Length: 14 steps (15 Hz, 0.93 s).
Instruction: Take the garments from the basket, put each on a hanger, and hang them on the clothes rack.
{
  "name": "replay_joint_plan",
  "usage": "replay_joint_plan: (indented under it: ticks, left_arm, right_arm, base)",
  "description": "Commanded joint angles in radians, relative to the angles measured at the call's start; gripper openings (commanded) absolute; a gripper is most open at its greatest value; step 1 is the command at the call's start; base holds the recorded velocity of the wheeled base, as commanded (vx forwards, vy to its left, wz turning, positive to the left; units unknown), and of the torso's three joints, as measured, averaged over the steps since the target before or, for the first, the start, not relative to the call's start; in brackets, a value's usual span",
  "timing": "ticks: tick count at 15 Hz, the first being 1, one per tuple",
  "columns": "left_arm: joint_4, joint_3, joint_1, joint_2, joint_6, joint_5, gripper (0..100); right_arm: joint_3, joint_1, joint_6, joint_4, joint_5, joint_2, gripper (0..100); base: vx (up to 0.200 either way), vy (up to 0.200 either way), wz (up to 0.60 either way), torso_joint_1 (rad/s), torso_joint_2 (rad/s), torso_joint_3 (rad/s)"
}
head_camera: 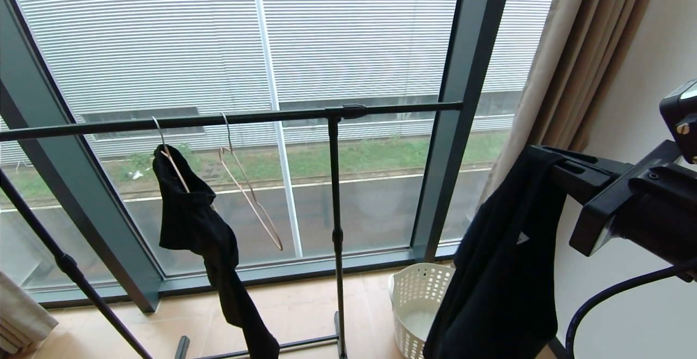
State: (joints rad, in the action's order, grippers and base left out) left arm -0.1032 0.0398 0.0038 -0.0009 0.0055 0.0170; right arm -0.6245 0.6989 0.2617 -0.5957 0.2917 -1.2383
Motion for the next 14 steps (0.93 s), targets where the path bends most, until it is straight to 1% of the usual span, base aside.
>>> replay_joint_plan:
  ticks: [1, 6, 13, 14]
  left_arm:
    - [0.0, 0.0, 0.001, 0.001, -0.002, 0.0, 100]
    - [0.0, 0.002, 0.001, 0.001, -0.006, 0.001, 100]
    - [0.0, 0.002, 0.001, 0.001, -0.01, 0.0, 100]
    - [0.0, 0.002, 0.001, 0.001, -0.01, 0.0, 100]
  right_arm:
    - [0.0, 0.001, 0.001, -0.003, 0.0, 0.002, 0]
    - [0.002, 0.001, 0.001, -0.003, 0.0, 0.0, 0]
    - [0.003, 0.002, 0.001, -0.003, 0.0, 0.0, 0]
    - [0.003, 0.002, 0.001, -0.001, 0.0, -0.001, 0]
  base:
    - [0.0, 0.0, 0.0, 0.0, 0.0, 0.0]
    - [-0.2, 0.0, 0.0, 0.006, 0.0, -0.002]
    - [-0.2, 0.2, 0.0, -0.004, 0.0, 0.001]
    - [0.0, 0.0, 0.0, 0.0, 0.0, 0.0]
